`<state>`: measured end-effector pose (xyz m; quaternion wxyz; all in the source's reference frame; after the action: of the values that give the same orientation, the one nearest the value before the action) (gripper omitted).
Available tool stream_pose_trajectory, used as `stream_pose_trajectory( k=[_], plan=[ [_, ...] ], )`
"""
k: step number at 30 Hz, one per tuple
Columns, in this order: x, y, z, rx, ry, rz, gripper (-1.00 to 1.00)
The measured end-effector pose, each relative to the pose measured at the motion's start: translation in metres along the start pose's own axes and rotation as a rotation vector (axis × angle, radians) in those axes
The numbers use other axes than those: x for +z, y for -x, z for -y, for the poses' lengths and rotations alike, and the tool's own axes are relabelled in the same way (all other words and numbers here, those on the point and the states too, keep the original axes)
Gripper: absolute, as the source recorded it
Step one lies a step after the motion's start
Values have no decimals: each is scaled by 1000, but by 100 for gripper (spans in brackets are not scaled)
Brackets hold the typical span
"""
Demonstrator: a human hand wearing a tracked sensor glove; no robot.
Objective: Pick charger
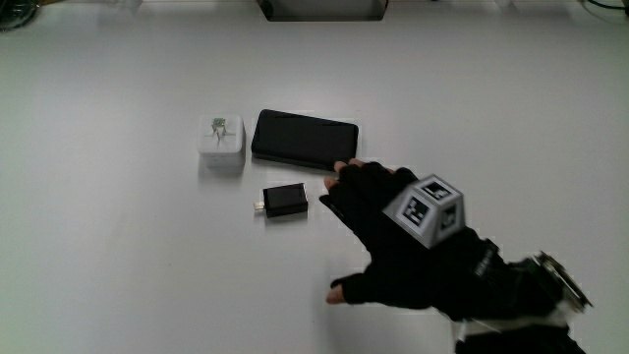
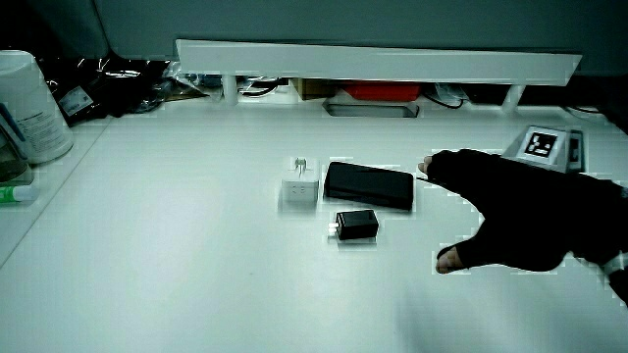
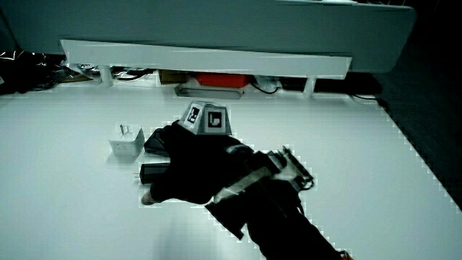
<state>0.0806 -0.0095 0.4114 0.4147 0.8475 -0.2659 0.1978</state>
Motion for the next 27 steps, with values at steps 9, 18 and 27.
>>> stream_pose_trajectory(
  k=[9,18,27],
  plan=[
    [-6,-9,-45,-25,65,-66,0],
    [-22,-18,-82,-51,158,-167,0],
    [-38,-29,-106,-95,131,-143,0]
  ],
)
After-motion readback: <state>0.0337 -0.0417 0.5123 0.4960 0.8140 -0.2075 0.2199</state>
